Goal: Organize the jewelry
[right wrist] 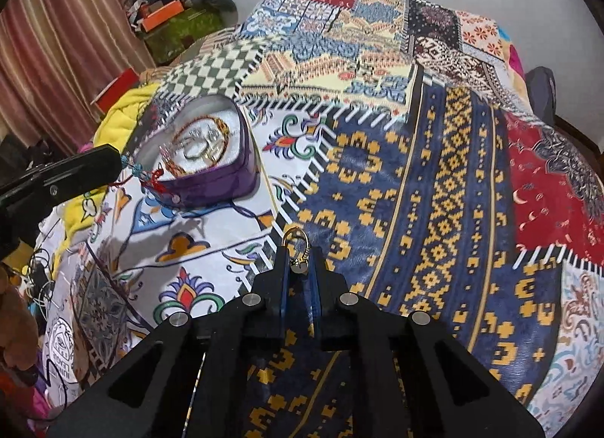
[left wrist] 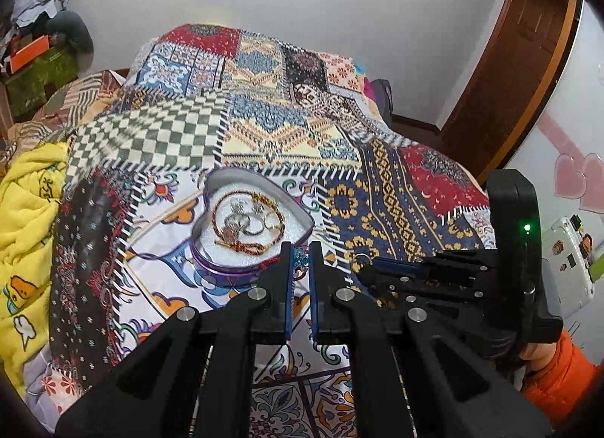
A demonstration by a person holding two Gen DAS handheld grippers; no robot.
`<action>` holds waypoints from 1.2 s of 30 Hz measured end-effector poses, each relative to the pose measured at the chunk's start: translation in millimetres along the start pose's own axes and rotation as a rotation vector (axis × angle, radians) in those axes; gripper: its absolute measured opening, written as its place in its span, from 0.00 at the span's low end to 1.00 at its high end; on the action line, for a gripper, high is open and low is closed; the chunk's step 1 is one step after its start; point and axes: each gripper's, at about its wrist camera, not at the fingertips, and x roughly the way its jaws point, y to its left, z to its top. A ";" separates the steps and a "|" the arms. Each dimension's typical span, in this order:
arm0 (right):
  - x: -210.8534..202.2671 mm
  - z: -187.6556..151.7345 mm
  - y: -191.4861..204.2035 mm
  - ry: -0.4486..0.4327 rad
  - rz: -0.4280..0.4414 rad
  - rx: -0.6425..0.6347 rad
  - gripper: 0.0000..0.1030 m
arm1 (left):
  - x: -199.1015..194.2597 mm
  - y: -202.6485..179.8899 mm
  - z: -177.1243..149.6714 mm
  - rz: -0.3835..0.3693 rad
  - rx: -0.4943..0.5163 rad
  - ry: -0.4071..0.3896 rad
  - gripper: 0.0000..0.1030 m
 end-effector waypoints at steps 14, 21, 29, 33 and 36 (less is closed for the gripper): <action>-36.6 26.5 14.6 -0.126 0.033 -0.021 0.09 | -33.3 22.1 26.0 0.057 -0.031 -0.111 0.05; -35.5 48.1 26.8 -0.175 0.074 -0.035 0.09 | -32.9 27.6 35.5 0.065 -0.033 -0.137 0.05; -12.3 54.5 38.5 -0.141 0.106 -0.059 0.09 | -13.1 31.8 41.9 0.056 -0.024 -0.111 0.05; -0.2 53.9 39.1 -0.111 0.108 -0.065 0.09 | 4.2 36.2 40.1 0.063 -0.026 -0.077 0.05; 9.1 54.4 39.1 -0.088 0.117 -0.068 0.09 | 18.8 41.4 35.4 0.065 -0.035 -0.043 0.05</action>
